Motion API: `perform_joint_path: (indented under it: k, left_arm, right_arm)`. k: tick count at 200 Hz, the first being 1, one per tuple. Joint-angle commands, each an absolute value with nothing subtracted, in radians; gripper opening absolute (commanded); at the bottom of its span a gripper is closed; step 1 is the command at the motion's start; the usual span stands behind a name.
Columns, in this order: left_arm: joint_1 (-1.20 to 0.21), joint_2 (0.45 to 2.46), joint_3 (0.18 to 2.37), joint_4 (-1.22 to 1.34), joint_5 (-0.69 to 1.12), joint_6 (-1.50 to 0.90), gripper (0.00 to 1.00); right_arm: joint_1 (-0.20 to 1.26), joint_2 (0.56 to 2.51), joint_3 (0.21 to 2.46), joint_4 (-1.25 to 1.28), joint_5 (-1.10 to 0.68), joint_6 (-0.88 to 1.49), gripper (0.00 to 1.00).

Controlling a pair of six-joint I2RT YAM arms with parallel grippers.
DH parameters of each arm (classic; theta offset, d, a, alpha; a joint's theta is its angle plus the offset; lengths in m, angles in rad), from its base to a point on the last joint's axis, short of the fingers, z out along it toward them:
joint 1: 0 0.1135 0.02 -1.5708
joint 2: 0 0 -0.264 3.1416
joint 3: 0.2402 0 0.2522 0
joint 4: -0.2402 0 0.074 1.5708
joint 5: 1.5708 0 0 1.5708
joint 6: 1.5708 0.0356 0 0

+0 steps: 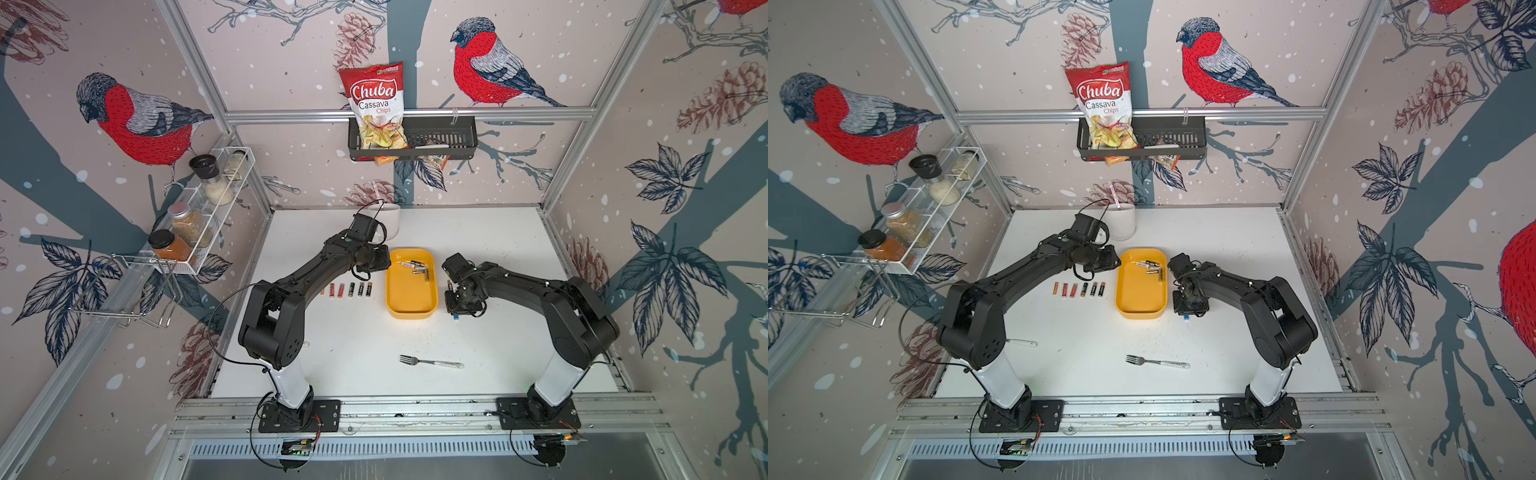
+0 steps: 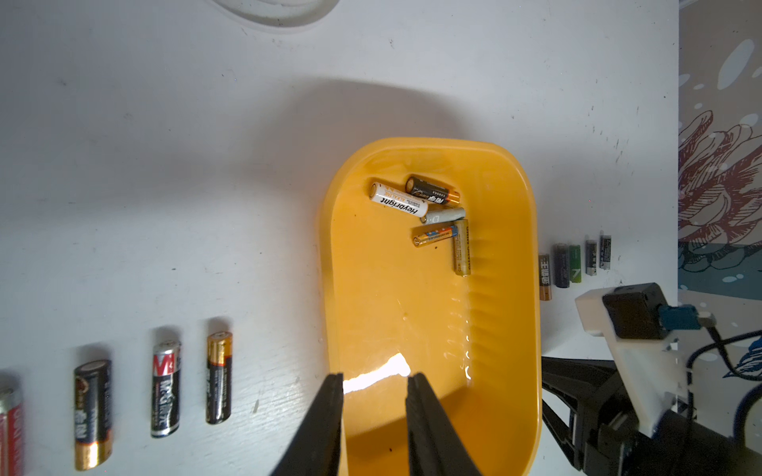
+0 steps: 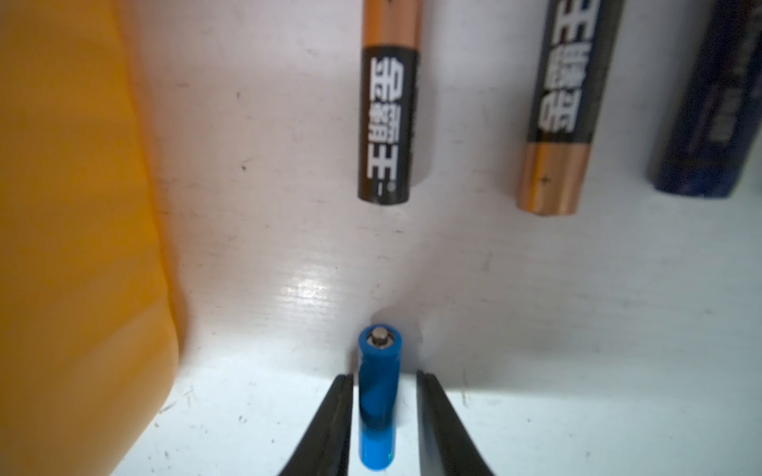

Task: Take the batteries out of the storage box
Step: Place the battery at the center of the board, then pick up the battery from the storage box.

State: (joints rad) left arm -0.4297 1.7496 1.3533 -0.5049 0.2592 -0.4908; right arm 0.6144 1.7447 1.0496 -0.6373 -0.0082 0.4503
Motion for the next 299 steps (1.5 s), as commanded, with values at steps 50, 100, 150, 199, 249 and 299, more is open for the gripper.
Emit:
perform_joint_path:
  k: [50,100,150,199,249,299]
  left_arm:
    - [-0.446,1.759,1.397,-0.535,0.252,-0.481,0.32]
    - [-0.48,1.777,1.43,-0.535,0.25,-0.499,0.31]
    - [-0.558,1.859,1.471,-0.502,0.252,-0.528,0.32]
    - [-0.614,1.977,1.546,-0.466,0.252,-0.543,0.32]
    - [-0.647,2.09,1.622,-0.454,0.245,-0.552,0.31]
    - [-0.665,2.162,1.676,-0.462,0.217,-0.549,0.31]
  right_arm:
    - [0.611,1.705,1.093,-0.676,0.006,0.447,0.35]
    - [0.586,1.66,1.123,-0.698,-0.001,0.435,0.35]
    - [0.519,1.645,1.156,-0.71,-0.017,0.394,0.35]
    - [0.461,1.65,1.203,-0.74,-0.026,0.348,0.36]
    - [0.431,1.665,1.23,-0.749,-0.038,0.324,0.36]
    - [0.405,1.659,1.229,-0.76,-0.04,0.306,0.37]
